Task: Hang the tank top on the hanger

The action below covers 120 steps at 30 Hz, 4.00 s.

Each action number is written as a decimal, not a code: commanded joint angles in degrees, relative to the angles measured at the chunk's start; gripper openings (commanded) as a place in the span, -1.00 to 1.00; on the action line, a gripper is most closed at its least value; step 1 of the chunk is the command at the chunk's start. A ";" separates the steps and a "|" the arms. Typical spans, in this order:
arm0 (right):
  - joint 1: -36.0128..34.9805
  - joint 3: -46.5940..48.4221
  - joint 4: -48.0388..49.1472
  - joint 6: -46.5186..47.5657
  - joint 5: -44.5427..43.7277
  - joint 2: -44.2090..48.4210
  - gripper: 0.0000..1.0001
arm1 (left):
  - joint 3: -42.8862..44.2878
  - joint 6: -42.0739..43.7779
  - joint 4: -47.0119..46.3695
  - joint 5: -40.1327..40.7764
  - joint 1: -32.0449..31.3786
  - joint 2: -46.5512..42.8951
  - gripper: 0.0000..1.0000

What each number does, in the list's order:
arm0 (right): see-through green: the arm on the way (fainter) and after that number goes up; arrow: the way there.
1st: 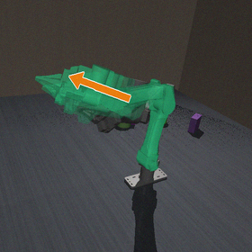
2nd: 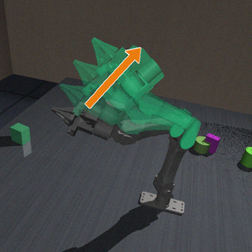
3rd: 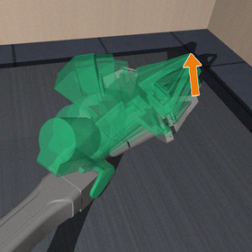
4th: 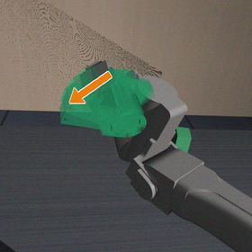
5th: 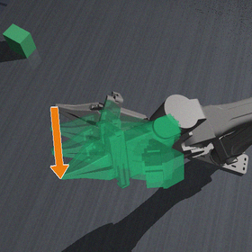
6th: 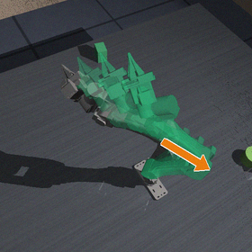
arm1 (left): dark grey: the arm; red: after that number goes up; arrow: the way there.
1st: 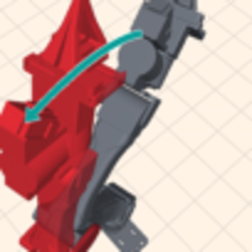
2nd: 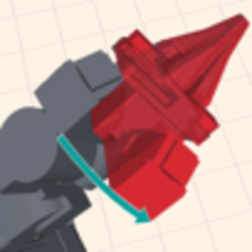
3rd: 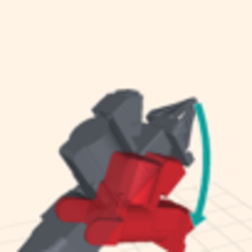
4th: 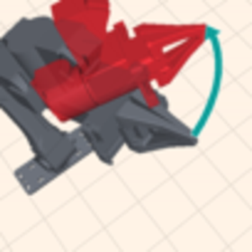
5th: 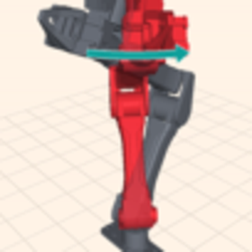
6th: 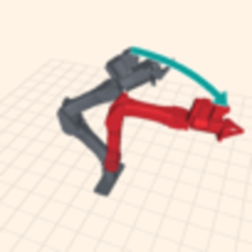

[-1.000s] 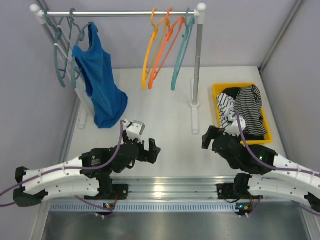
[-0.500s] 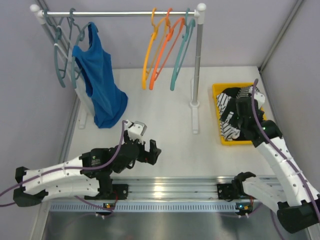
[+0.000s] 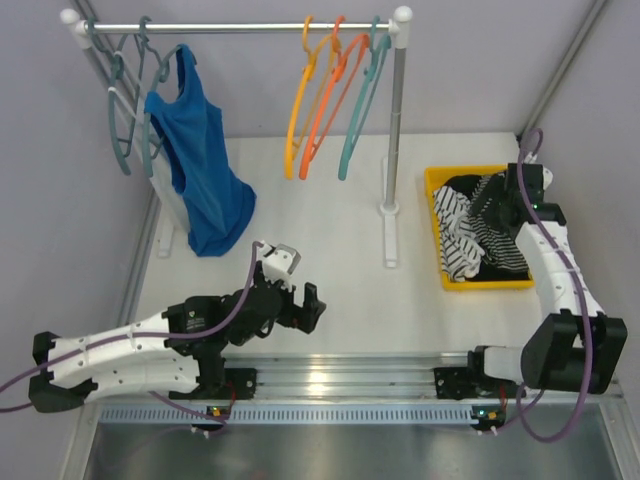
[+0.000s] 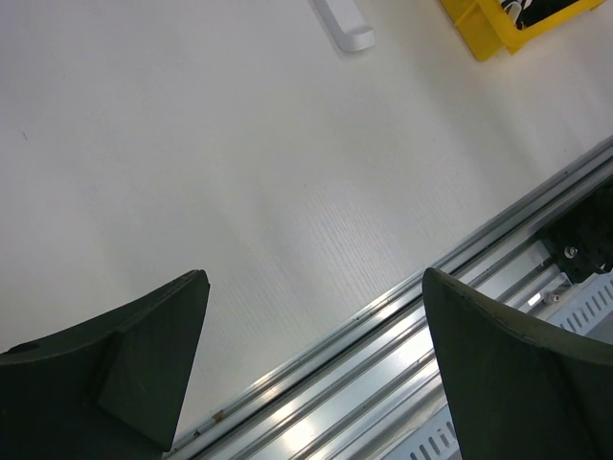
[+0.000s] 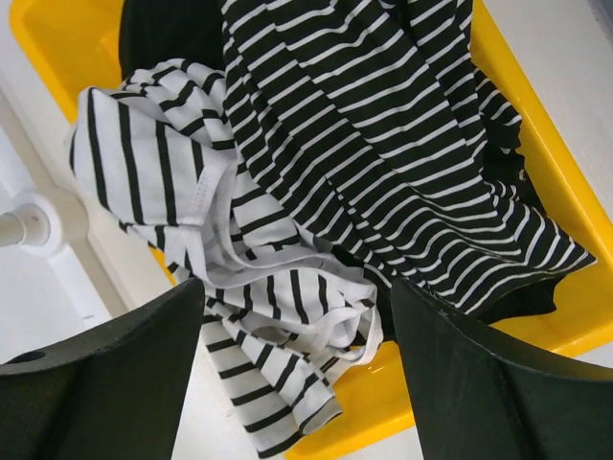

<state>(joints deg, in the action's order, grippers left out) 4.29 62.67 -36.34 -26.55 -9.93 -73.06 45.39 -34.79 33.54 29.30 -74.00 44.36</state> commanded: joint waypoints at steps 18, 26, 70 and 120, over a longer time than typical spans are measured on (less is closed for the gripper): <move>0.63 -10.02 9.88 2.11 6.24 -3.32 0.49 | -2.41 0.15 -2.78 -2.14 -0.27 -2.08 0.96; 0.45 -12.66 12.34 1.14 7.03 -5.25 0.46 | -2.67 0.16 -3.22 -3.11 -0.27 -1.64 0.97; -6.66 10.17 -4.61 -0.79 9.32 10.13 -1.00 | 1.19 2.00 -4.01 -1.88 -0.18 -0.50 0.96; -71.71 -19.43 8.75 -24.07 -3.24 12.76 0.29 | -5.74 -10.83 -7.08 5.86 -0.18 6.25 0.96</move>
<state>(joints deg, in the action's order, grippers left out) -66.43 43.48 -31.29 -46.72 -8.49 -64.38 40.73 -42.81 30.11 37.28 -74.00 48.62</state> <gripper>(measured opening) 0.639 0.983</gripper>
